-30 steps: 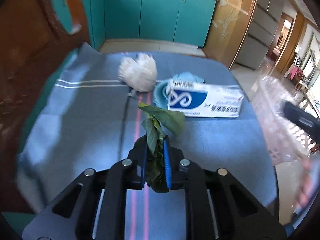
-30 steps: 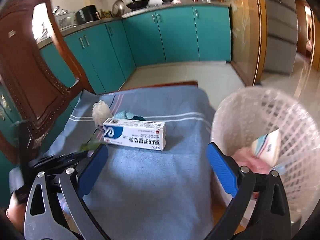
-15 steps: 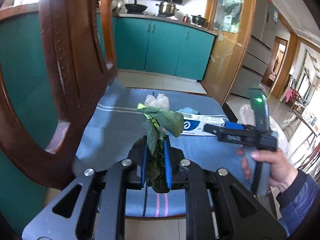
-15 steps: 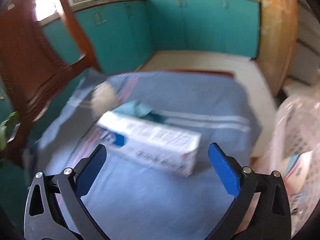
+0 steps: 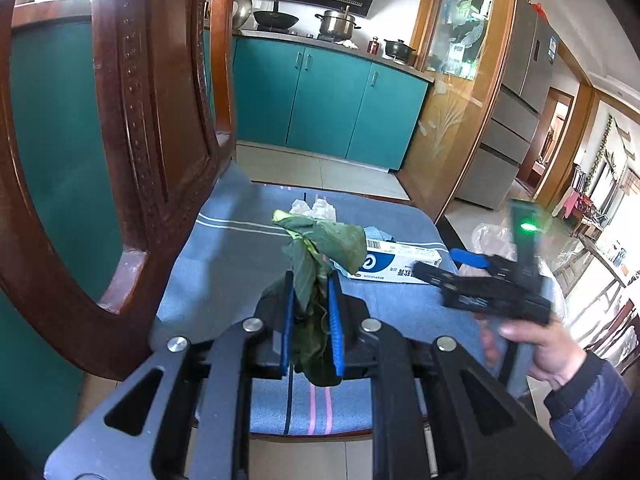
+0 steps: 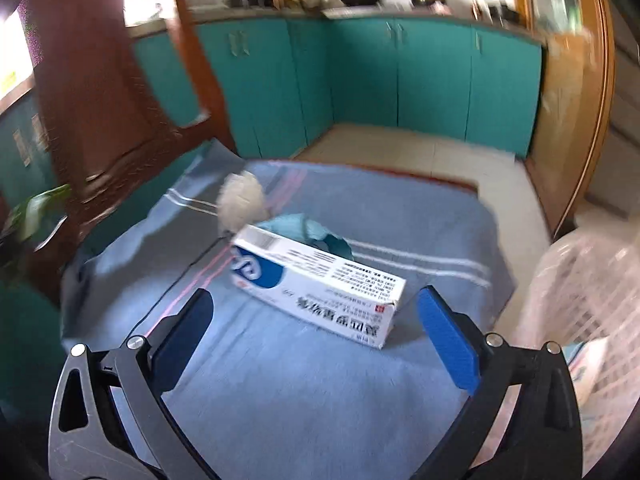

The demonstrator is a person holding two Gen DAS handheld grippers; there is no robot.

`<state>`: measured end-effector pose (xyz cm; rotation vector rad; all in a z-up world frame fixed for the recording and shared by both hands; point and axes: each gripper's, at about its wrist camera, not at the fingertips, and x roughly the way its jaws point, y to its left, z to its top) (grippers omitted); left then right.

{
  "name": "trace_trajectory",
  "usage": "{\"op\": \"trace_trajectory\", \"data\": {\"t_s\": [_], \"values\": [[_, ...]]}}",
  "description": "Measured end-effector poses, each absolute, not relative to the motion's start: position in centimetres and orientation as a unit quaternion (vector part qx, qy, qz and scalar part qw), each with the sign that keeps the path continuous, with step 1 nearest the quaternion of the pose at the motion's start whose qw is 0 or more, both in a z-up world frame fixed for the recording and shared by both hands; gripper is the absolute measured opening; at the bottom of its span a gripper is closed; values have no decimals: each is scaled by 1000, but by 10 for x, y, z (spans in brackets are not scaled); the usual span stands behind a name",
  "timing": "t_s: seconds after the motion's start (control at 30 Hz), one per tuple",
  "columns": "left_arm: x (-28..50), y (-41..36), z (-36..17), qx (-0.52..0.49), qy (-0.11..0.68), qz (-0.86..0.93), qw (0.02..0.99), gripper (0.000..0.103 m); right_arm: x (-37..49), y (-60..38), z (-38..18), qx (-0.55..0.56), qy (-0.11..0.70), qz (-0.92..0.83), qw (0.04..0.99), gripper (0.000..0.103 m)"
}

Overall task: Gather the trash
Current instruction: 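Grasp the white-and-blue ointment box with the right gripper while the left holds the vegetable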

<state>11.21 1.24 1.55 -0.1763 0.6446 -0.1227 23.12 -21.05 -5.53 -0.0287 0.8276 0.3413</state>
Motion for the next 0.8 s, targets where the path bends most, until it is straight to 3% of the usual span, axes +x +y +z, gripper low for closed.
{"op": "trace_trajectory", "data": {"t_s": [0.17, 0.33, 0.63, 0.8], "values": [[115, 13, 11, -87, 322, -60, 941, 16, 259, -192, -70, -49, 405, 162, 898, 99], [117, 12, 10, -83, 327, -64, 939, 16, 270, -200, -84, -5, 444, 186, 877, 99], [120, 12, 11, -88, 325, -70, 939, 17, 190, -156, -49, 14, 469, 381, 796, 96], [118, 14, 12, -90, 322, -68, 940, 17, 165, -149, -33, -25, 429, 345, 834, 96]]}}
